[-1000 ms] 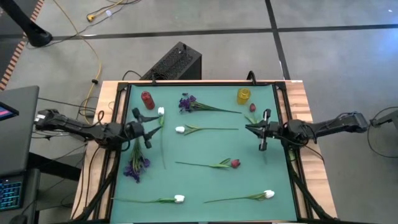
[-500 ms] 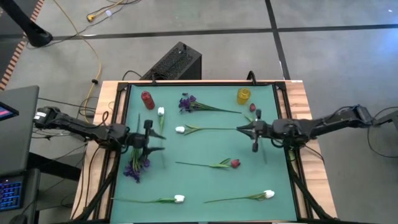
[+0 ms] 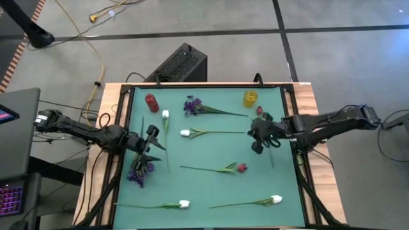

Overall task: Sort flowers into vase by color
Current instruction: Put the right red tulip into the red vase

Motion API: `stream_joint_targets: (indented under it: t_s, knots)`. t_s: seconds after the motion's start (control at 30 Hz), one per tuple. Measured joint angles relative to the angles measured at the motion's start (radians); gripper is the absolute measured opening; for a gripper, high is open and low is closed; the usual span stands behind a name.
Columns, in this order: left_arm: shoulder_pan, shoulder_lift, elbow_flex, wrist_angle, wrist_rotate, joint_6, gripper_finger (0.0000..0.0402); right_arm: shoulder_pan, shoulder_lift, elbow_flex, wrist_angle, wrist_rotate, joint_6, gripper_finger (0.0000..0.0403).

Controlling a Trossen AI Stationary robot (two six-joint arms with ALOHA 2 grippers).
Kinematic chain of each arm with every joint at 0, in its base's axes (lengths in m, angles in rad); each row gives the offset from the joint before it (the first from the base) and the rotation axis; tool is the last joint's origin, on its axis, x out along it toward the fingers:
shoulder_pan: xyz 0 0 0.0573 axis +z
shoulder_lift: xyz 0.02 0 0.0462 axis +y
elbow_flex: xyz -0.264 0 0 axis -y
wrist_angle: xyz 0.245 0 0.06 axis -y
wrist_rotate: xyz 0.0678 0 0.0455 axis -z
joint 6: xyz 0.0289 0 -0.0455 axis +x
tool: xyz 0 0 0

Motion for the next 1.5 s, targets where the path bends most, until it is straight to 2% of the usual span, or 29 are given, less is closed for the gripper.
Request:
stream_joint_targets:
  t_s: [0.07, 0.2, 0.3, 0.63, 0.77, 1.17, 1.33, 1.5]
  knots:
    - [0.0, 0.0, 0.0, -0.002, -0.059, -0.066, 0.0187, -0.047, 0.015, 0.03, -0.093, 0.0, 0.103, 0.0056]
    - [0.0, 0.0, 0.0, -0.005, -0.298, -0.077, 0.0187, -0.134, 0.021, 0.044, -0.227, -0.022, 0.247, 0.0061]
    - [0.0, 0.002, 0.0, -0.021, -0.372, -0.09, 0.0187, -0.188, 0.031, 0.041, -0.298, -0.033, 0.279, 0.0079]
    - [0.0, 0.006, 0.0, -0.057, -0.384, -0.095, 0.0187, -0.321, 0.163, 0.041, -0.433, -0.053, 0.397, 0.0205]
    - [0.0, 0.007, 0.0, -0.105, -0.385, -0.096, 0.0187, -0.321, 0.243, 0.041, -0.446, -0.055, 0.412, 0.0235]
    - [0.0, 0.007, 0.0, -0.15, -0.385, -0.103, 0.0187, -0.275, 0.441, 0.017, -0.376, -0.113, 0.412, 0.0238]
    - [0.0, 0.007, 0.0, -0.177, -0.386, -0.134, 0.0187, -0.275, 0.455, -0.081, -0.265, -0.174, 0.41, 0.0237]
    - [0.0, 0.007, 0.0, -0.194, -0.39, -0.137, 0.0187, -0.267, 0.425, -0.114, -0.24, -0.175, 0.452, 0.0228]
